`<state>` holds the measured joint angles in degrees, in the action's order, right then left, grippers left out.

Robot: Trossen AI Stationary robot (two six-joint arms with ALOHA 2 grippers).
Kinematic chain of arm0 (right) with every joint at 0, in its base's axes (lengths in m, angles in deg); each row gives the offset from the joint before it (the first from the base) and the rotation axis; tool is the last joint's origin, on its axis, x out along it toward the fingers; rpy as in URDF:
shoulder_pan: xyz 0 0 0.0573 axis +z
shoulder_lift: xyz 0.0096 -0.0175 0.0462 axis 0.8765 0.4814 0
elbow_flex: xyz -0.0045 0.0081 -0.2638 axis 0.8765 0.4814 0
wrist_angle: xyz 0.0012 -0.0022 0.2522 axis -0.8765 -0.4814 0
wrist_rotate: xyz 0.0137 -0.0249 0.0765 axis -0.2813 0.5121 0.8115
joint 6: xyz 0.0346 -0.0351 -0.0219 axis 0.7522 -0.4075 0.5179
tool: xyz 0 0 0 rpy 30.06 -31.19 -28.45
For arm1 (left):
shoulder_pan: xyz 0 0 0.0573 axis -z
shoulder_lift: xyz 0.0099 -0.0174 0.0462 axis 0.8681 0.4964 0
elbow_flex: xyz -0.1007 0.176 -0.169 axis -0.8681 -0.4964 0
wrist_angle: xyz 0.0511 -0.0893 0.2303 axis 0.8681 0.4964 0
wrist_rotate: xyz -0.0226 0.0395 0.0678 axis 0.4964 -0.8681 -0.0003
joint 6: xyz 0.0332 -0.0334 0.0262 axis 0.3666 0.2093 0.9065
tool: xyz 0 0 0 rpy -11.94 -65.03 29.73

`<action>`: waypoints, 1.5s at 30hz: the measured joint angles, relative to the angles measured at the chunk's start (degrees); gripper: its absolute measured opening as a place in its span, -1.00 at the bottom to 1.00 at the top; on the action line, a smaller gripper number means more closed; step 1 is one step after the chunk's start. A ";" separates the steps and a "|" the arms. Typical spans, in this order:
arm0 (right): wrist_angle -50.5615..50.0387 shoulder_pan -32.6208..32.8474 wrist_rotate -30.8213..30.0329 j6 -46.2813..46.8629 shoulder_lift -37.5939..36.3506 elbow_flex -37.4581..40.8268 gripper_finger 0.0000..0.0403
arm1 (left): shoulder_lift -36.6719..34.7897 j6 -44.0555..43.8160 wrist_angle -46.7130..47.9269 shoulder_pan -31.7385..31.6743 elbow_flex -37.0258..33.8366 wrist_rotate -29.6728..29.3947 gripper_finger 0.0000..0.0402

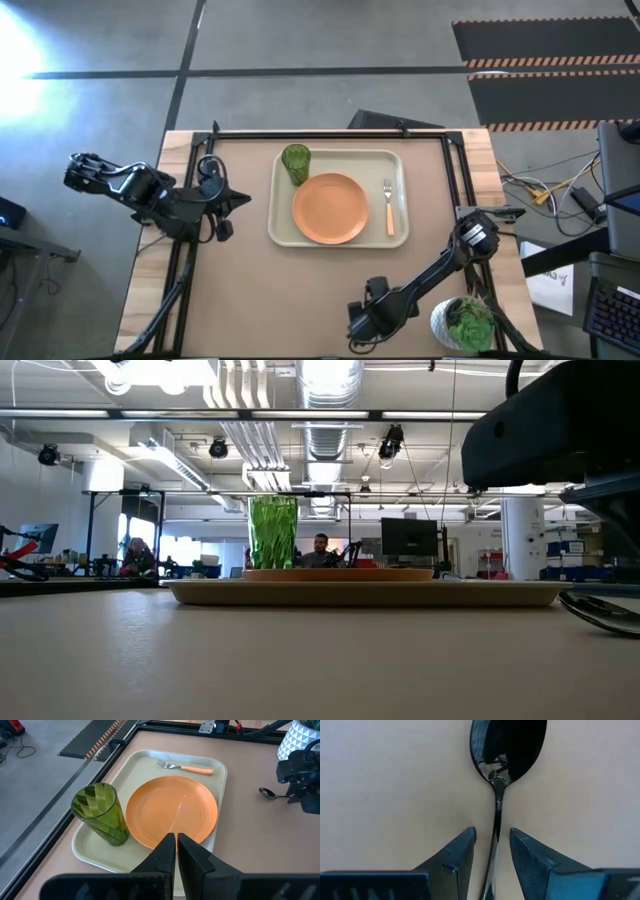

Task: Pick and place plate/cup/fork/spoon on tray
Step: Put the black spoon on the light brown serving tray to the right of the orange plate

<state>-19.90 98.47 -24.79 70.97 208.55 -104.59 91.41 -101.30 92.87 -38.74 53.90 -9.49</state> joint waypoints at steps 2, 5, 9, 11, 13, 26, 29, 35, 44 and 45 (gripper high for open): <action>0.66 0.01 -0.04 0.09 0.04 0.57 -0.44 | 0.00 0.00 -0.02 0.02 0.00 0.00 -1.00; 1.39 -0.01 -0.50 -0.05 0.15 0.78 -0.61 | 0.00 -0.02 -0.02 0.00 0.00 0.00 -1.00; 2.39 0.02 -2.37 -0.12 0.26 0.81 -0.91 | 0.00 0.00 -0.02 -0.01 0.00 0.00 -1.00; 2.47 0.01 -2.50 -0.14 0.30 0.85 -0.94 | 0.00 0.00 -0.02 0.01 0.00 0.00 -1.00; 2.47 0.01 -2.61 -0.14 0.30 0.85 -0.95 | 0.00 0.00 -0.04 0.00 0.00 0.00 -1.00; -20.19 -2.21 -19.41 -0.78 -8.02 -7.00 -0.96 | -0.02 0.03 -0.06 0.00 0.00 0.00 -1.00; -22.97 -4.45 -22.99 -3.35 -9.82 -5.84 -0.96 | 0.04 0.13 -0.06 0.02 0.00 0.00 -1.00; -22.32 -10.96 -24.00 -13.11 -14.70 -1.17 -0.96 | 0.04 0.15 -0.04 0.00 0.00 0.00 -1.00; -11.56 -20.28 -25.74 -30.41 -23.66 8.17 -0.96 | 0.00 0.13 0.01 -0.01 0.00 0.00 -1.00; -9.99 -21.02 -26.44 -31.33 -25.01 9.64 -0.96 | 0.00 0.11 0.01 0.00 0.00 0.00 -1.00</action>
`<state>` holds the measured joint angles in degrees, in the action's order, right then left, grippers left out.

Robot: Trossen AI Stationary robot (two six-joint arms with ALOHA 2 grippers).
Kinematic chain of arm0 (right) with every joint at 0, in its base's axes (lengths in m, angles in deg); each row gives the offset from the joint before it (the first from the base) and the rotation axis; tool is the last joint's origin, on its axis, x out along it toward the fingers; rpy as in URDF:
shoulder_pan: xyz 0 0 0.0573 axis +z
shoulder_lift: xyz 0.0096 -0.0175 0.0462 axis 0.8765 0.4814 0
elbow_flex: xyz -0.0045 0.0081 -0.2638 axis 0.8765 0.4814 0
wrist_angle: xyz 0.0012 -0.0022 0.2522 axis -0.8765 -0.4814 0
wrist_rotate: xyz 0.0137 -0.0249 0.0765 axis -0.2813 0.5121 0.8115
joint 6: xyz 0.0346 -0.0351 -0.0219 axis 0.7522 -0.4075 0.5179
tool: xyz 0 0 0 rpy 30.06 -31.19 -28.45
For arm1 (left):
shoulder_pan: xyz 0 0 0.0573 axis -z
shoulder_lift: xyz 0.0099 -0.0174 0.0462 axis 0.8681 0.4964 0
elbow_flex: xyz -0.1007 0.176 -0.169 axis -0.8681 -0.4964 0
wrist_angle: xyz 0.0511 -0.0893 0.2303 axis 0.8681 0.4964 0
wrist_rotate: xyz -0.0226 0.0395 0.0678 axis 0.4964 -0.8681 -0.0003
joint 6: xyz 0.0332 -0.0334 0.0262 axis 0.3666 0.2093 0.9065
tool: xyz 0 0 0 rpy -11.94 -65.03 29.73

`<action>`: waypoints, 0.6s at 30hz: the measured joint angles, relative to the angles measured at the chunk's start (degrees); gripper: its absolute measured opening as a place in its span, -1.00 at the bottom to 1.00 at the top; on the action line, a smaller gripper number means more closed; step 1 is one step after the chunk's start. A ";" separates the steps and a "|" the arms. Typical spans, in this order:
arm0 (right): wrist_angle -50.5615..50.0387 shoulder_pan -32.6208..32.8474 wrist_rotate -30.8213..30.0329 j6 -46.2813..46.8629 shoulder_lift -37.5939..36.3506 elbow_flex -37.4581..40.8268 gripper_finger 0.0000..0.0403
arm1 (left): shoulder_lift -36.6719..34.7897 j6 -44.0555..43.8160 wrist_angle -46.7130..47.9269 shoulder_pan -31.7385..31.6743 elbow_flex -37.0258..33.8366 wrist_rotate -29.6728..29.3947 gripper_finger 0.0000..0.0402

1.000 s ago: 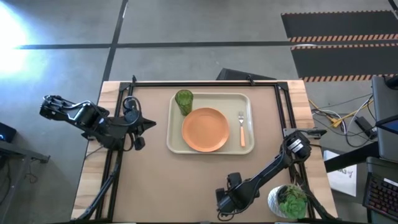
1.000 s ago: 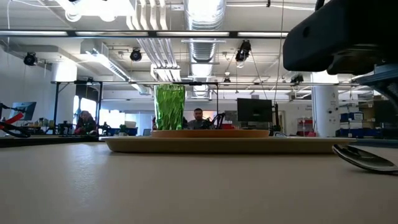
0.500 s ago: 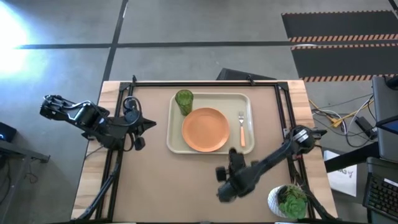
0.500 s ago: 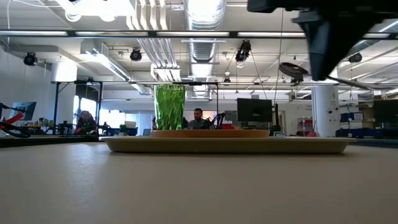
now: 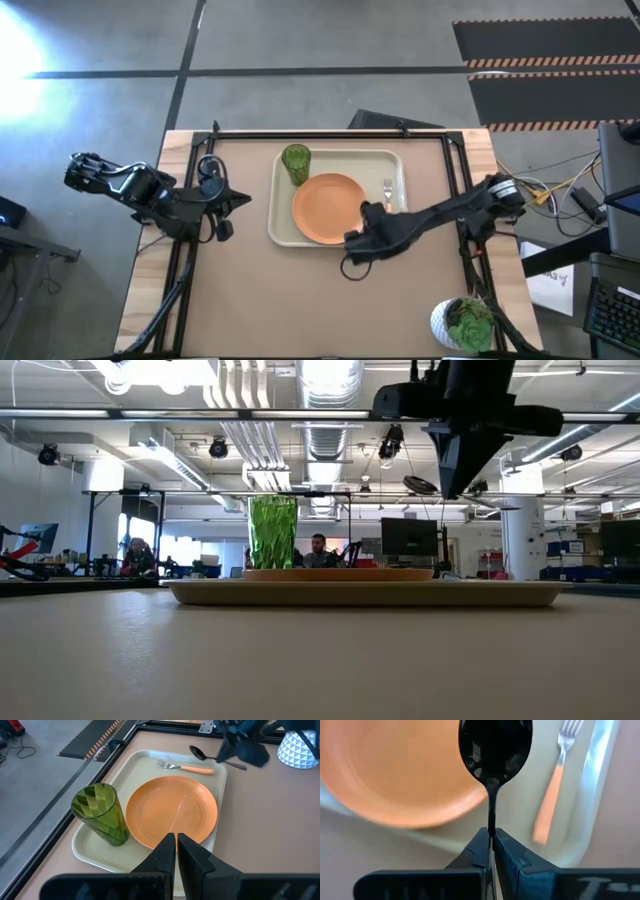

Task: Pick and place plate/cup/fork/spoon on tray
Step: Put the black spoon on the light brown serving tray to the right of the orange plate

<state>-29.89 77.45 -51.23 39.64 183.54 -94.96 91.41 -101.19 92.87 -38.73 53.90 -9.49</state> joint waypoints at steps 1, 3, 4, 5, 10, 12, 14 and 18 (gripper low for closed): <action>1.24 -0.81 -0.51 -1.05 -1.47 1.37 -0.96 | 0.00 -0.02 0.00 0.01 0.00 0.00 -1.00; 3.84 -2.32 -0.86 -2.56 -4.86 4.61 -0.96 | 0.00 -0.02 0.00 0.00 0.00 0.00 -1.00; 5.32 -2.94 -1.10 -3.13 -6.34 6.45 -0.96 | 0.00 -0.02 0.00 -0.01 0.00 0.00 -1.00; 6.64 -3.50 -1.25 -3.31 -7.88 8.31 -0.96 | 0.00 -0.04 0.00 0.01 0.00 0.00 -1.00; 13.30 -4.65 -3.36 -2.25 -14.37 17.25 -0.96 | 0.03 -0.08 0.00 -0.01 0.00 0.00 -1.00; 16.38 -4.67 -4.28 -1.09 -16.30 20.57 -0.96 | 0.09 -0.09 0.00 0.00 0.00 0.01 -1.00; 20.21 -4.70 -4.89 -0.42 -17.25 23.76 -0.96 | 0.11 -0.11 0.00 -0.01 0.00 0.00 -1.00; 26.91 -5.08 -4.87 -0.26 -18.12 28.74 -0.96 | 0.11 -0.15 -0.02 -0.01 0.00 0.00 -1.00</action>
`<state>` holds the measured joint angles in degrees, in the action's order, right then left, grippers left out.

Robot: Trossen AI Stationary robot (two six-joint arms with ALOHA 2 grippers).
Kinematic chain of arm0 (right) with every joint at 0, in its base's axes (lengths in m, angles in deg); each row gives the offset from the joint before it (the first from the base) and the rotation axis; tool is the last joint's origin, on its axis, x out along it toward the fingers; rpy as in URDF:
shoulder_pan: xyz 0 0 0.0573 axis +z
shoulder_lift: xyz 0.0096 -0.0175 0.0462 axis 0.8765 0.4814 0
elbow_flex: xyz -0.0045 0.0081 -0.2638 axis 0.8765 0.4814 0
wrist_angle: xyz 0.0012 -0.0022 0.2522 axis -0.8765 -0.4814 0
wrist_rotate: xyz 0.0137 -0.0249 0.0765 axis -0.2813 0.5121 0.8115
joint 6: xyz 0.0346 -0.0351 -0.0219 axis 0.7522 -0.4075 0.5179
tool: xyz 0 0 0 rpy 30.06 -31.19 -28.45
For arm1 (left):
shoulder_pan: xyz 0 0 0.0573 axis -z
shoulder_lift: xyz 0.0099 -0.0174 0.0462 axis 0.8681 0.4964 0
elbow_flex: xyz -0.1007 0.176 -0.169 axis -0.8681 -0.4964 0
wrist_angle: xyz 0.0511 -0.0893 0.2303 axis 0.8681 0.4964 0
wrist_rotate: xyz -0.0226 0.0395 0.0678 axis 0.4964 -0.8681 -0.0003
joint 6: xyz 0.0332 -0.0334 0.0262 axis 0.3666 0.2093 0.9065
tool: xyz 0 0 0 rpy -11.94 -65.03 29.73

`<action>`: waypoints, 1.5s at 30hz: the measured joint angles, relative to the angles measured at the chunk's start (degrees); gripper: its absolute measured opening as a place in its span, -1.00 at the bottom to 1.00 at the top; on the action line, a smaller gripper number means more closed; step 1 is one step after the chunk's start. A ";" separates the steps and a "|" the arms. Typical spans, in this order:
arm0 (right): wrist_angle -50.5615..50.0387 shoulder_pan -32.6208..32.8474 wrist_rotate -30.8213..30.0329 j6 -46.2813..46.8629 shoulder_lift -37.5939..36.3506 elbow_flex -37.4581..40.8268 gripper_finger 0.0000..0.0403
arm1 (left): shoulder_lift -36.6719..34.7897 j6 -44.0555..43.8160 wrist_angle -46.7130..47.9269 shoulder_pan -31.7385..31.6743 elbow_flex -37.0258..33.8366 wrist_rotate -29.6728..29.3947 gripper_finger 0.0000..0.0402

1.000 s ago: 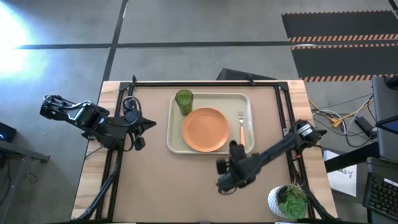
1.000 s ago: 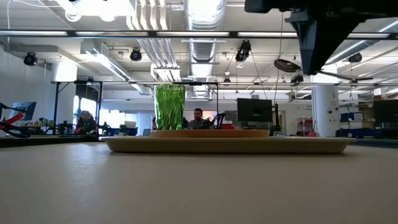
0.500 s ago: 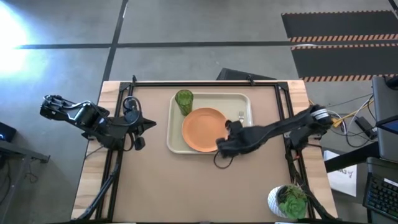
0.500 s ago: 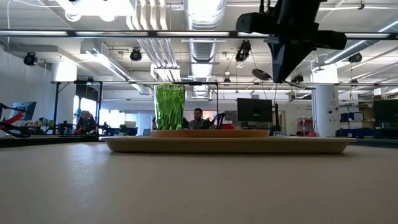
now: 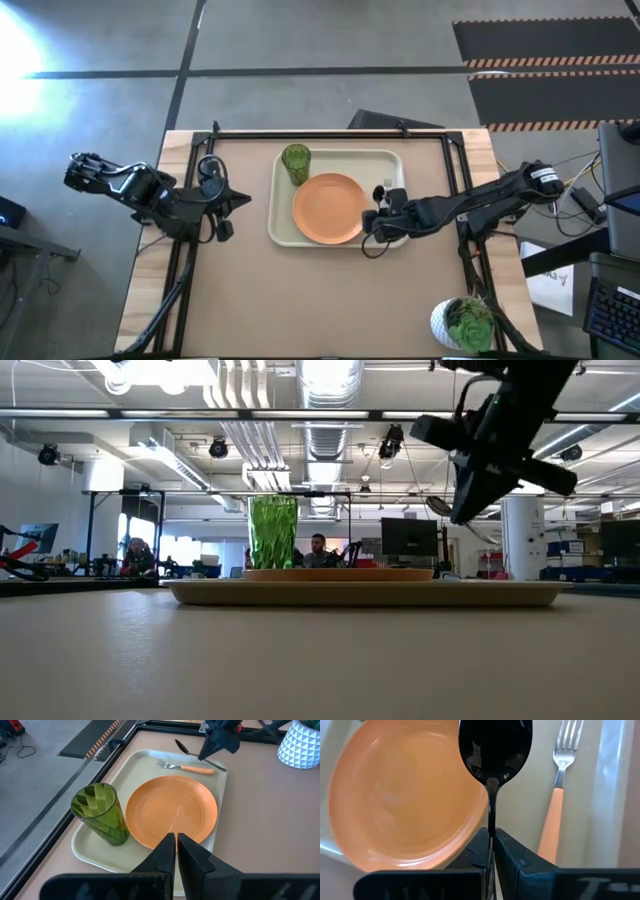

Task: Pick and place plate/cup/fork/spoon on tray
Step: Put the black spoon on the light brown serving tray to the right of the orange plate

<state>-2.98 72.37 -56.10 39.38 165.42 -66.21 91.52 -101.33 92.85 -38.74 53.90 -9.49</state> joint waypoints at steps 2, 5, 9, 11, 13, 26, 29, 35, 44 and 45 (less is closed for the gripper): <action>2.37 -0.36 0.14 0.09 -0.01 2.13 -0.96 | 0.00 -0.08 -0.01 0.00 0.00 0.00 -1.00; 5.95 -1.09 0.44 0.07 -0.14 4.61 -0.96 | 0.02 -0.25 -0.02 0.00 0.00 0.00 -1.00; 8.88 -2.96 3.14 -0.66 -0.22 7.19 -0.96 | 0.02 -0.27 -0.02 0.00 0.00 0.00 -1.00; 10.16 -4.08 4.32 -1.78 -0.16 8.03 -0.96 | 0.02 -0.27 -0.02 0.00 0.00 0.00 -1.00; 10.62 -5.20 4.77 -2.86 -0.16 8.37 -0.96 | 0.02 -0.27 -0.02 0.00 0.00 0.00 -1.00; 17.05 -14.11 9.47 -13.21 -0.05 8.37 -0.96 | 0.02 -0.27 -0.02 0.00 0.00 0.00 -1.00; 16.84 -14.76 10.50 -13.91 -0.04 8.37 -0.96 | 0.02 -0.27 -0.01 0.00 0.00 0.00 -1.00; 16.63 -14.96 11.86 -14.27 0.00 8.43 -0.96 | 0.02 -0.25 0.00 0.00 0.00 0.00 -1.00; 16.44 -14.93 12.04 -11.41 0.04 10.55 -0.96 | 0.02 -0.23 0.00 0.00 0.00 0.00 -1.00; 16.57 -14.93 12.05 -11.15 0.04 10.74 -0.96 | 0.02 -0.24 0.00 0.00 0.00 0.00 -1.00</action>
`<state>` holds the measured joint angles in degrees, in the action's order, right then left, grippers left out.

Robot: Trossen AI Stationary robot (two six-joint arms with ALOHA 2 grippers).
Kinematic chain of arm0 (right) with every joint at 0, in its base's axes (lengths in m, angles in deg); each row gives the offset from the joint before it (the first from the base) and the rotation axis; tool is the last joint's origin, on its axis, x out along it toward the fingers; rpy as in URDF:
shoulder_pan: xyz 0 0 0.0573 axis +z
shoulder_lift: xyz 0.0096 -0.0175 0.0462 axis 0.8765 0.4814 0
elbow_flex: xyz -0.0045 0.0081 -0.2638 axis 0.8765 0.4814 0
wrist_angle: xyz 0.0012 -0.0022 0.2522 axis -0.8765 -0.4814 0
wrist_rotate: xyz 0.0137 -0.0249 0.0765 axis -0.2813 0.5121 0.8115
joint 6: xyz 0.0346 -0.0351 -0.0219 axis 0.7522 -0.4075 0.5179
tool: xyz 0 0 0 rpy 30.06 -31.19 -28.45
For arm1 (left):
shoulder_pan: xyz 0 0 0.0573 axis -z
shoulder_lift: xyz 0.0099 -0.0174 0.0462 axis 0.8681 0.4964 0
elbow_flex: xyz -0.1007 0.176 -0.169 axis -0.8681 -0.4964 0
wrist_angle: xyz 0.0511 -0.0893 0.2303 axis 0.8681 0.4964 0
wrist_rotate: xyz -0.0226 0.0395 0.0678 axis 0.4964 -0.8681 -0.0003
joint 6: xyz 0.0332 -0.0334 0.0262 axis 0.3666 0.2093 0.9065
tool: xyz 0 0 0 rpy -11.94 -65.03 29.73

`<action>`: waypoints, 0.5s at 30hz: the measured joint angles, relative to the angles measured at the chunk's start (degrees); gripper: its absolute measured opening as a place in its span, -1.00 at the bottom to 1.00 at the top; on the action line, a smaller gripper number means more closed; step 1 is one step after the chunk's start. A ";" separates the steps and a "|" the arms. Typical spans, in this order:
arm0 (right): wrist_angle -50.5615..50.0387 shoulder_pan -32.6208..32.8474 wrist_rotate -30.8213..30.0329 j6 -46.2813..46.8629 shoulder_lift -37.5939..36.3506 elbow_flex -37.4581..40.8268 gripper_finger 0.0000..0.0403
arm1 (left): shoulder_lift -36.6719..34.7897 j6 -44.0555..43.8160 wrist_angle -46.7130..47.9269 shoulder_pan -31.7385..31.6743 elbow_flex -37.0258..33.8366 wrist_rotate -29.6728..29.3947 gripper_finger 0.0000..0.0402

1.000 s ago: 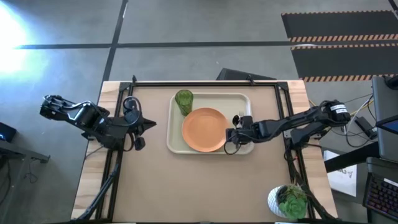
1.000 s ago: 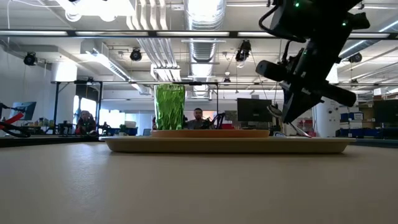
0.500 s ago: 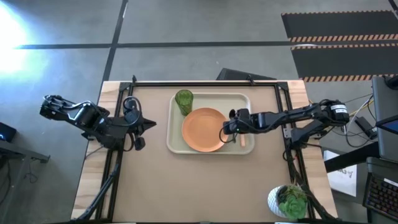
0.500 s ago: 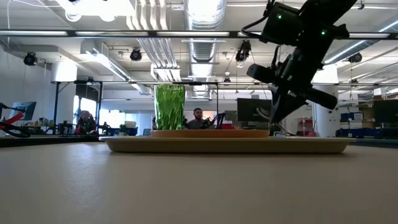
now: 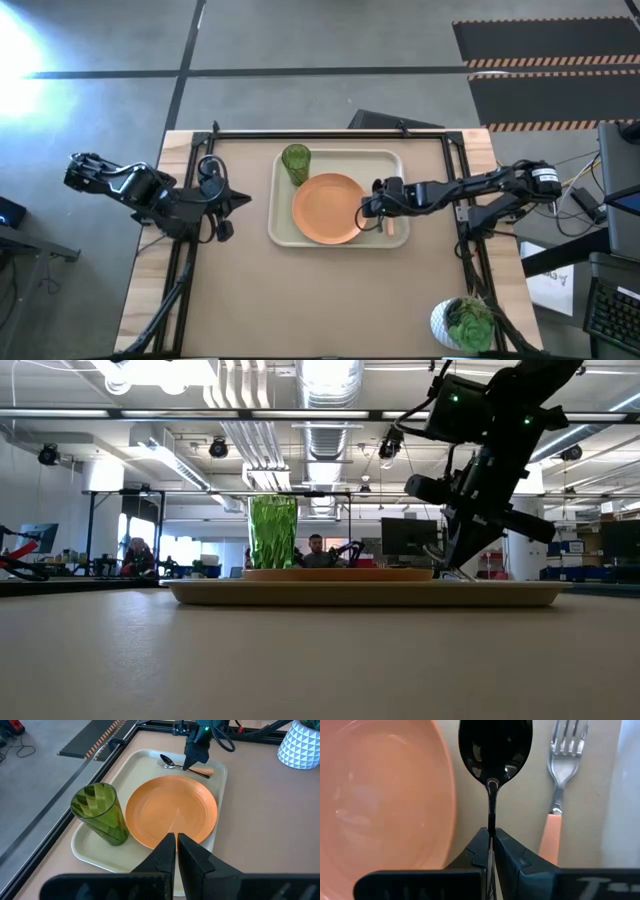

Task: Pick and place plate/cup/fork/spoon on tray
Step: Put the black spoon on the light brown serving tray to the right of the orange plate

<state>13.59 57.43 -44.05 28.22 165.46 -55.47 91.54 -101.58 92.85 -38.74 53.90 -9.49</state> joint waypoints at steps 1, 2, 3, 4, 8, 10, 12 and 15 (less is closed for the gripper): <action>0.05 0.00 0.02 0.40 0.00 0.14 -0.96 | 0.00 0.01 0.00 0.00 0.00 0.00 -1.00; 0.10 0.00 0.00 0.65 0.00 0.29 -0.96 | 0.00 0.02 0.00 0.00 0.00 0.00 -1.00; 0.08 0.00 0.02 0.75 0.00 0.41 -0.96 | 0.00 0.02 0.00 0.00 0.00 0.00 -1.00; 0.16 0.00 0.07 0.82 0.00 0.49 -0.96 | 0.00 0.02 0.00 0.00 0.00 0.00 -1.00; 2.49 0.00 0.46 1.21 0.00 0.98 -0.96 | 0.00 0.04 0.00 0.00 0.00 0.00 -1.00; 3.31 0.00 0.48 1.23 0.00 1.38 -0.96 | 0.00 0.18 0.00 0.00 0.00 0.00 -1.00; 3.46 0.00 0.47 1.30 0.00 1.69 -0.96 | 0.00 0.33 0.00 0.00 0.00 0.00 -1.00; 3.51 0.00 0.48 1.32 0.00 2.02 -0.96 | 0.00 0.32 0.00 0.00 0.00 0.00 -1.00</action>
<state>17.10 57.43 -43.58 29.54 165.46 -53.45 91.54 -101.25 92.85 -38.74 53.90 -9.49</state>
